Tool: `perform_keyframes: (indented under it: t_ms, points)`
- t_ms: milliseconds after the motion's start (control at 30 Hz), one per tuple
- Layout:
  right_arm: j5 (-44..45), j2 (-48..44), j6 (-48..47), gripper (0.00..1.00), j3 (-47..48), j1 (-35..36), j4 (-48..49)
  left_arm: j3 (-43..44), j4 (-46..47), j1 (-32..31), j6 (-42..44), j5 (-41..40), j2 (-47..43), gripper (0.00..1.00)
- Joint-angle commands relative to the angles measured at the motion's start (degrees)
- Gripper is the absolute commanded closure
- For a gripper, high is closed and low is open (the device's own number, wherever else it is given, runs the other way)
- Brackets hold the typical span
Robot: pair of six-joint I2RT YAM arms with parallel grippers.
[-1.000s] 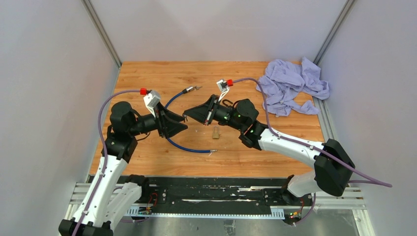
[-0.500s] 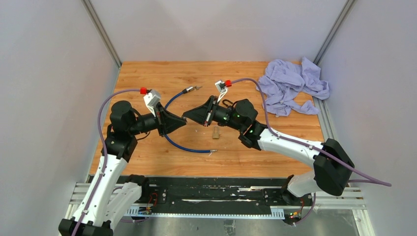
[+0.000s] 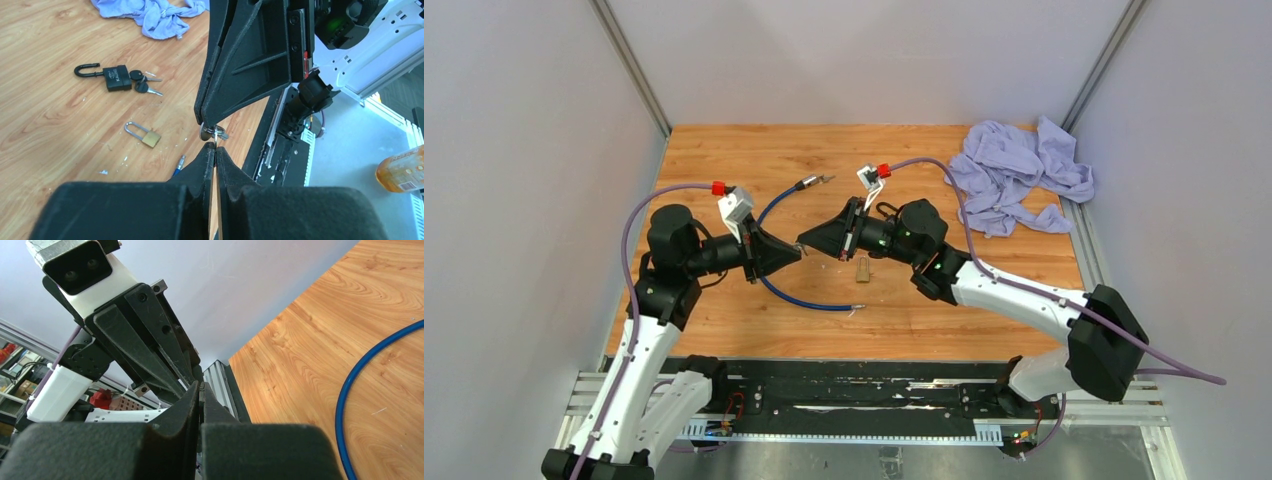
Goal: Unlock with the key
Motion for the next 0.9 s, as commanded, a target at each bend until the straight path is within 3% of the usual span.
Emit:
perform_keyframes:
  t_ms: [0, 100, 167, 233, 333, 500, 633, 767, 867]
  points:
    - [-2.7, -1.6, -2.7, 0.99, 2.7, 0.5, -1.9, 2.5, -2.2, -0.2, 3.0, 1.7, -0.6, 0.95]
    - [-5.0, -1.0, -2.9, 0.98, 3.4, 0.5, -2.5, 3.5, -4.1, -0.2, 5.9, 2.0, -0.3, 1.00]
    - [-6.5, -0.8, -3.3, 0.85, 4.3, 0.6, -3.7, 5.1, -7.6, -0.2, 11.3, 2.0, 0.0, 1.00]
    - [-7.8, -1.1, -4.5, 0.66, 6.2, 0.5, -6.3, 7.8, -16.6, -0.2, 21.1, 1.3, 0.8, 1.00]
    - [-7.9, -2.5, -8.5, 0.55, 8.8, -0.1, -13.1, 12.4, -30.3, -0.4, 45.2, -2.0, 3.1, 1.00]
    - [-5.1, -6.9, -11.6, 0.52, 9.3, -3.0, -18.5, 15.3, -43.1, -4.5, 83.5, -18.8, 3.5, 1.00]
    - [-2.9, -9.1, -12.9, 0.52, 8.5, -4.9, -20.8, 11.7, -43.3, -7.2, 109.9, -28.7, -0.5, 1.00]
    - [-1.2, -9.6, -13.3, 0.51, 8.0, -5.8, -21.8, 5.5, -41.1, -7.2, 139.5, -31.4, -6.7, 1.00]
    - [-0.9, -9.1, -13.2, 0.50, 8.0, -5.9, -22.2, 0.1, -34.4, -7.2, 154.1, -29.9, -11.2, 1.00]
